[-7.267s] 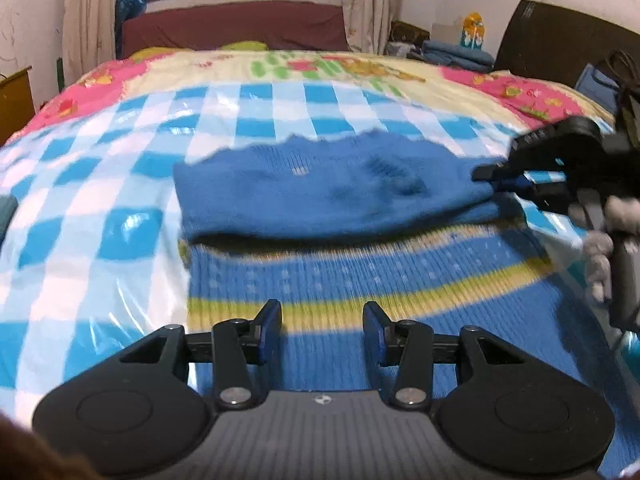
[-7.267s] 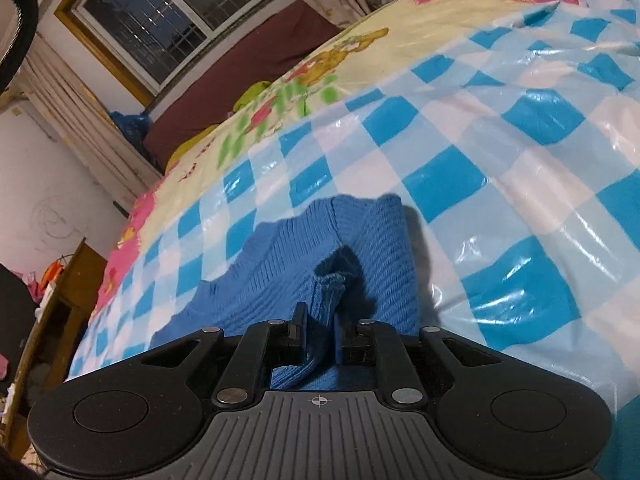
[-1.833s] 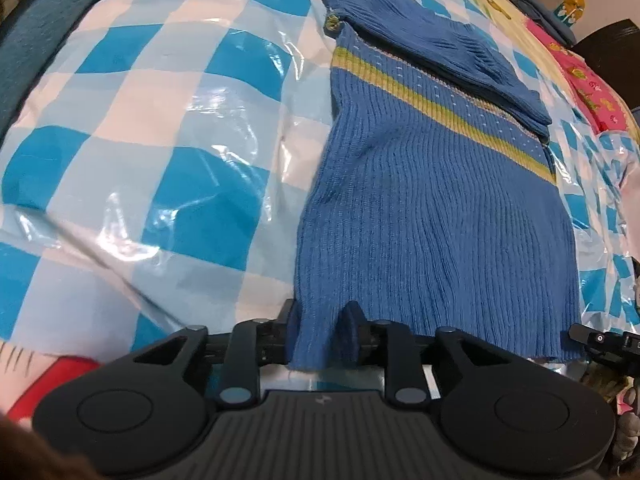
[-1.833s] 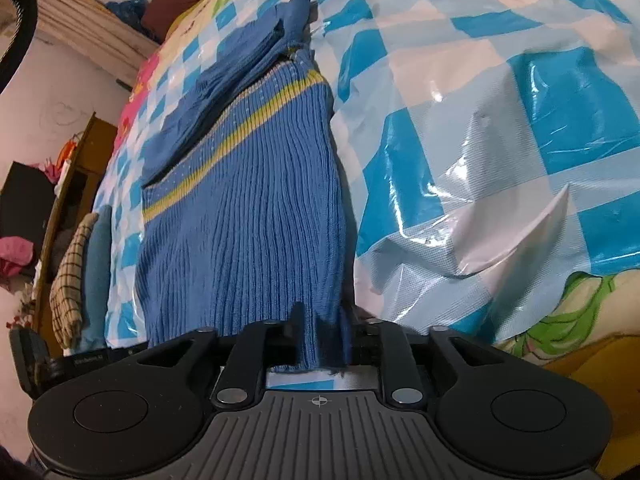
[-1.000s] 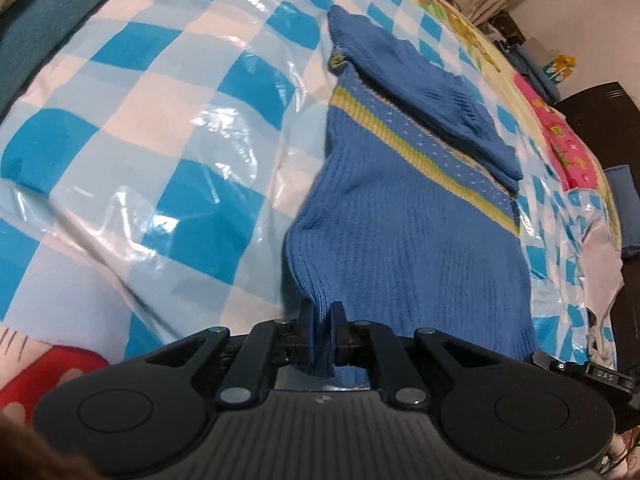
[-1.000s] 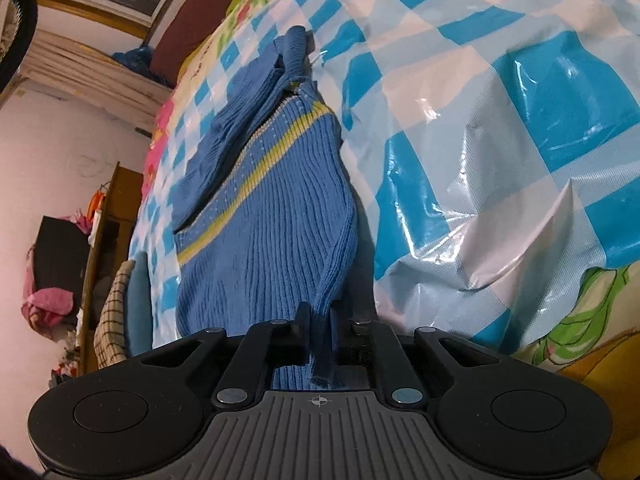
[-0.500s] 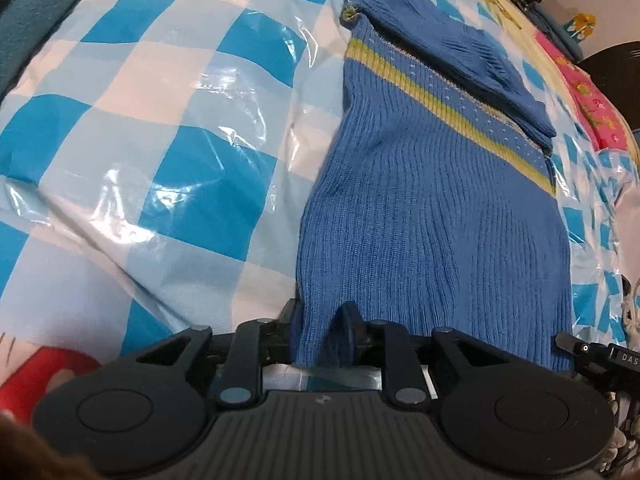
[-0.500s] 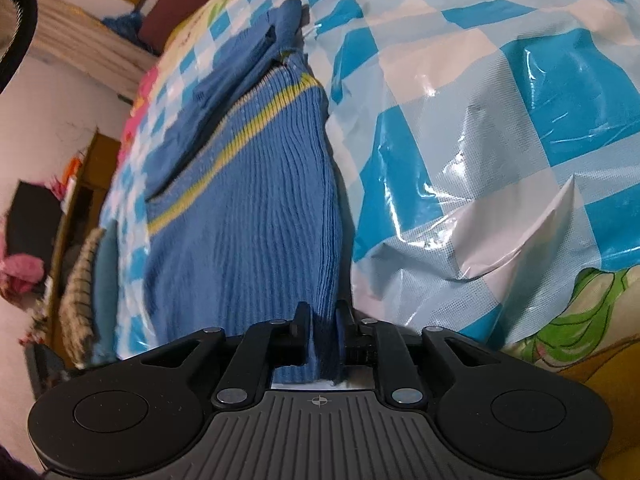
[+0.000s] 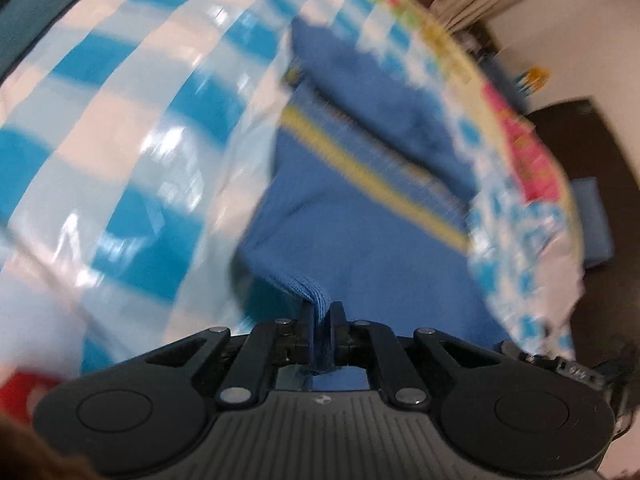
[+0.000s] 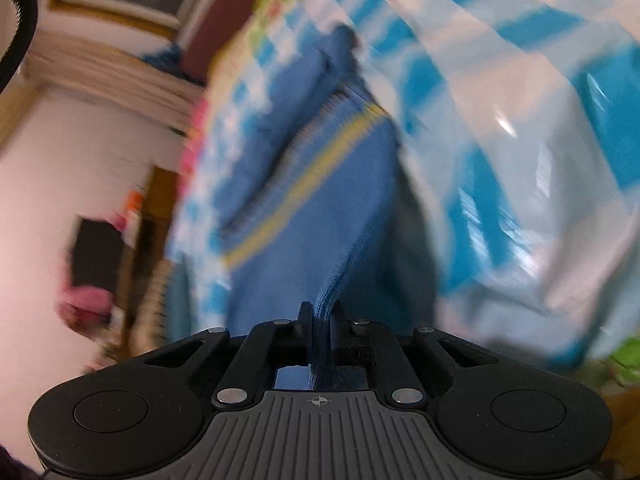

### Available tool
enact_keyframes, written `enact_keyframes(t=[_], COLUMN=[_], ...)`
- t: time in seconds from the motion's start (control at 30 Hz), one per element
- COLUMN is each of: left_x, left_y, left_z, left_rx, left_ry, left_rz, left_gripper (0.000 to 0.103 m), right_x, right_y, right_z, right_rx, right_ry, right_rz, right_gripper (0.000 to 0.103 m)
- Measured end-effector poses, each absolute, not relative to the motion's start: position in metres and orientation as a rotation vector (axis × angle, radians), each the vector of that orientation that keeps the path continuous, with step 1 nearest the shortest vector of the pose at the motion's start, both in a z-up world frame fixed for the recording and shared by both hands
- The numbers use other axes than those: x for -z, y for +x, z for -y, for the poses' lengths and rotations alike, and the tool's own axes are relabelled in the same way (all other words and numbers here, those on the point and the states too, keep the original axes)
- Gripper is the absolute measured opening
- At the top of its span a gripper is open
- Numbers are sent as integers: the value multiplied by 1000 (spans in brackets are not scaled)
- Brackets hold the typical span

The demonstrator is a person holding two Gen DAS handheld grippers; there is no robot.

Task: Fold small clothes
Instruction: 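Lift the hem with both grippers and fold it toward the collar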

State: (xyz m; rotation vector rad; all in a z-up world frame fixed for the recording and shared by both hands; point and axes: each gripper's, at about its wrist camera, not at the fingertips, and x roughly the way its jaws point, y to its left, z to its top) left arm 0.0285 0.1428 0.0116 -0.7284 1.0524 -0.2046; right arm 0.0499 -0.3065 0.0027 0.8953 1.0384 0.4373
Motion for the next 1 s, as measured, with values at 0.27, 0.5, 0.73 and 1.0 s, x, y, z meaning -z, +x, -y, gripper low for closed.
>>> enact_keyframes(t=[0.27, 0.5, 0.73, 1.0], left_x=[-48, -59, -68, -44], left_y=[82, 134, 197, 264], left_z=[-152, -166, -173, -178], left_rx=[260, 237, 214, 130], left_ry=[-790, -744, -711, -686], left_rz=[-885, -825, -769, -769], left_gripper=[12, 12, 12, 12], right_x=[-48, -52, -54, -34], right_y=[96, 154, 222, 294], right_z=[299, 291, 285, 287], right_rx=[-520, -482, -444, -322], right_ry=[950, 920, 901, 918], right_rz=[-863, -828, -793, -760], right_gripper=[8, 8, 8, 8])
